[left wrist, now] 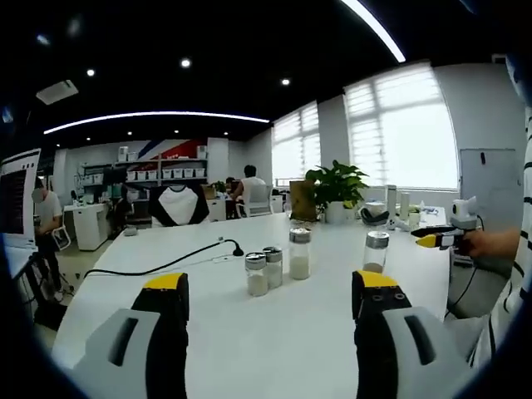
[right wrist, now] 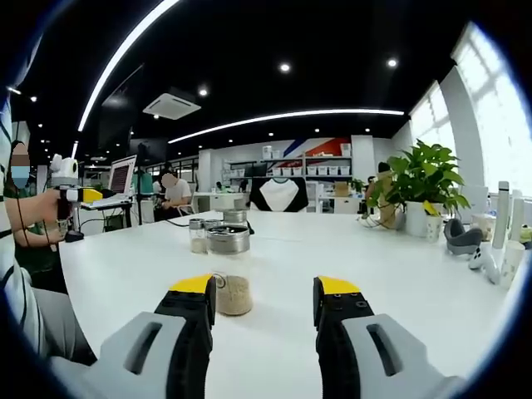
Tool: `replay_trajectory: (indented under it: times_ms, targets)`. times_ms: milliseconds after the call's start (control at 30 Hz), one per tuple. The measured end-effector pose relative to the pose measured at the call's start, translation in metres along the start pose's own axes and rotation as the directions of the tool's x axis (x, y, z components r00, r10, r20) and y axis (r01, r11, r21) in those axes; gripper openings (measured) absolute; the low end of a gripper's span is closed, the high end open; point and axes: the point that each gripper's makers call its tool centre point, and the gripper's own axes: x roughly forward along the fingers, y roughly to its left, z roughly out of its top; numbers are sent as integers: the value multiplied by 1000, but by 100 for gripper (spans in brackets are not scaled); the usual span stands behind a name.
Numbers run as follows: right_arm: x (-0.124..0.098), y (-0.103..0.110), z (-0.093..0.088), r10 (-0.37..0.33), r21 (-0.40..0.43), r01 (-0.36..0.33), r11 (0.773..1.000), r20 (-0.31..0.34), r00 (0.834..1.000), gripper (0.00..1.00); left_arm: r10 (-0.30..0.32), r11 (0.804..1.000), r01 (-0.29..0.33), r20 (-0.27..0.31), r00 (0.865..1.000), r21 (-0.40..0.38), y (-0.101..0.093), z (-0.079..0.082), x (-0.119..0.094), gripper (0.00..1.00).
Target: Rotate the seasoning bottle until the label or dispensing opening points toward the visible target arrow and the bottle remains upright within the marked orientation range
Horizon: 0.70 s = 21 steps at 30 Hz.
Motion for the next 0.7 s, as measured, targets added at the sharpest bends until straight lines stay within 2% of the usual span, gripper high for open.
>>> replay_trajectory:
  times_ms: [133, 300, 533, 700]
  targets:
    - [0, 4, -1, 8, 10, -8, 1000, -3, 1000, 46, -26, 1000, 26, 18, 1000, -1, -2, 9, 15, 88]
    - [0, 11, -5, 26, 5, -26, 1000, -17, 1000, 45, -77, 997, 76, 9, 997, 27, -10, 15, 38, 89]
    - [2, 17, -6, 40, 3, -40, 999, -23, 999, 44, -123, 992, 123, -2, 992, 18, -12, 18, 64, 86]
    - [0, 13, -8, 35, 14, -35, 999, -27, 999, 42, -161, 987, 161, -6, 987, 27, -17, 21, 80, 85]
